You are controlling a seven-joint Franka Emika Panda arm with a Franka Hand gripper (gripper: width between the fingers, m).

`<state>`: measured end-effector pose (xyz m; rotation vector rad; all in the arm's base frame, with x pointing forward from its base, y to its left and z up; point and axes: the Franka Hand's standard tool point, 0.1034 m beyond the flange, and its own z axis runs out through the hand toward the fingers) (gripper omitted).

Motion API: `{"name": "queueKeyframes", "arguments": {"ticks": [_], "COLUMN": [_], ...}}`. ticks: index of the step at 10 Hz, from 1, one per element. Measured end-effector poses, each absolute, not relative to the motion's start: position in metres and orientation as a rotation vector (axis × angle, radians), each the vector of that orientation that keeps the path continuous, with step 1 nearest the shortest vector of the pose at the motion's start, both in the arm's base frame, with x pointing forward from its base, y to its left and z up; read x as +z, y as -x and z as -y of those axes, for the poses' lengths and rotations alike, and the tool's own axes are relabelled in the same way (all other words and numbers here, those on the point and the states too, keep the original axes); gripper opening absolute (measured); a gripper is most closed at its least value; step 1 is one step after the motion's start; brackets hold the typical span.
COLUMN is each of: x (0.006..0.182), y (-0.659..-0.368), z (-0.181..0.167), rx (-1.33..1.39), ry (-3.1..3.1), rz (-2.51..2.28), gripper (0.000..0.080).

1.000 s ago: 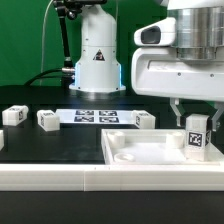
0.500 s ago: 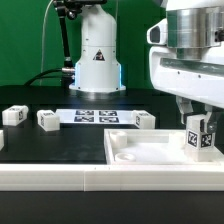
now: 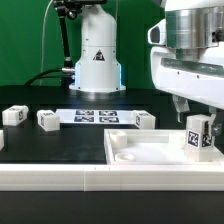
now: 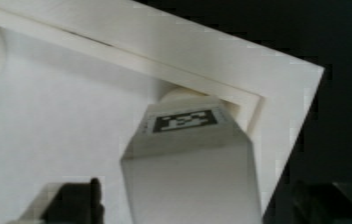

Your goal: Assemble one leg

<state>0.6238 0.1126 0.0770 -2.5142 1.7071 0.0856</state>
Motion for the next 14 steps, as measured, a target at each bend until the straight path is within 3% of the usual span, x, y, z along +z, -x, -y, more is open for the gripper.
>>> {"name": "queueKeyframes", "arguments": {"ticks": [1, 2, 14], "x": [0.077, 0.077, 0.074], "y": [-0.624, -0.624, -0.619], "z": [-0.112, -0.112, -0.123], "rx": [0.079, 0.072, -0.01], "ry": [2.579, 2.641, 3.106], "rz": [-1.604, -1.497, 0.107], "gripper": [0.0619, 0.064, 0.0649]}}
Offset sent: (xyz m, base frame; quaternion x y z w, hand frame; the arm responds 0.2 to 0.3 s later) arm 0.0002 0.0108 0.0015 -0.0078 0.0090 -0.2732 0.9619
